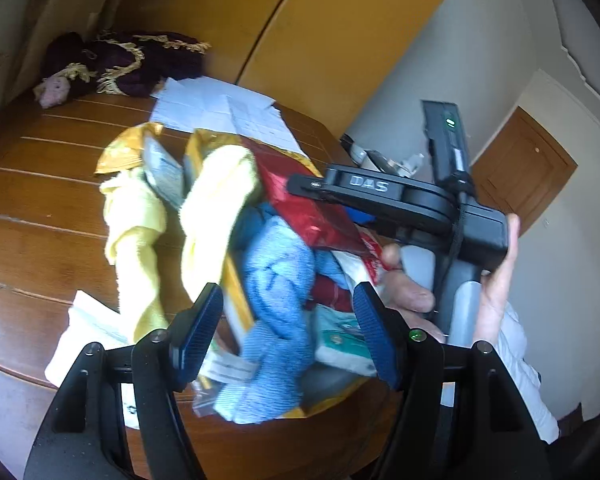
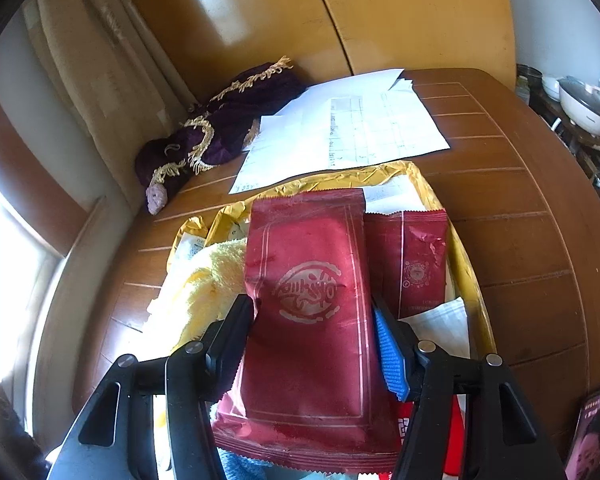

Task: Organize soft objects
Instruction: 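Withdraw both open tools from the tray back over the heap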

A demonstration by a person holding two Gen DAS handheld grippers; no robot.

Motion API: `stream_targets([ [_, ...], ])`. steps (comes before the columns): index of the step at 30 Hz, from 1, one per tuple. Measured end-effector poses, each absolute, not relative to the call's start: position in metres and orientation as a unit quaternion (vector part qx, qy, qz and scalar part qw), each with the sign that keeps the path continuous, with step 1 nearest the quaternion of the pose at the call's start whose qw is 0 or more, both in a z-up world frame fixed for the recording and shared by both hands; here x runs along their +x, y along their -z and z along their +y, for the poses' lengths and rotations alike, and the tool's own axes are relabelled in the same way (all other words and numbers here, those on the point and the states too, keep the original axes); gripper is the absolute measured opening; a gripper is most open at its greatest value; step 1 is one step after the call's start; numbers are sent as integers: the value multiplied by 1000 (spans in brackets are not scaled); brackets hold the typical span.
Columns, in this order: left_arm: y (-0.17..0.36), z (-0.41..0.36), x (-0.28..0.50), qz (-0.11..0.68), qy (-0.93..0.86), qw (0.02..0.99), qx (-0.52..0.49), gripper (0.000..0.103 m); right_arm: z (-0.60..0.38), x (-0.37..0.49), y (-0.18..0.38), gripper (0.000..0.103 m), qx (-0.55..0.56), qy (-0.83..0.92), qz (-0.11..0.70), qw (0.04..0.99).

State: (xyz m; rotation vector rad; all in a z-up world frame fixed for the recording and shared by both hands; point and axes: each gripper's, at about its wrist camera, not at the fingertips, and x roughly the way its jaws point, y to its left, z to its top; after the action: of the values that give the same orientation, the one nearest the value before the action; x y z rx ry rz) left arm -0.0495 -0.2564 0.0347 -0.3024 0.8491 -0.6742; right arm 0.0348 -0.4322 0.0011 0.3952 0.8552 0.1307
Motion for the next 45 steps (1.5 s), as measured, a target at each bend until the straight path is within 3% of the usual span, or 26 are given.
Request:
stream_targets([
  [17,1,-188,-35,419,193,878,-129,67,-397,-7,-47,62,196,-129,328,915],
  [30,25,-202,-48,453,205,867,-35,67,-332,2,-35,62,150,-193,362,900],
  [38,30,-224,-59,428,190,881,61,78,-317,7,-27,62,139,-193,381,894],
  [45,30,-221,-59,421,170,888,70,74,-297,18,-15,62,117,-183,414,884],
])
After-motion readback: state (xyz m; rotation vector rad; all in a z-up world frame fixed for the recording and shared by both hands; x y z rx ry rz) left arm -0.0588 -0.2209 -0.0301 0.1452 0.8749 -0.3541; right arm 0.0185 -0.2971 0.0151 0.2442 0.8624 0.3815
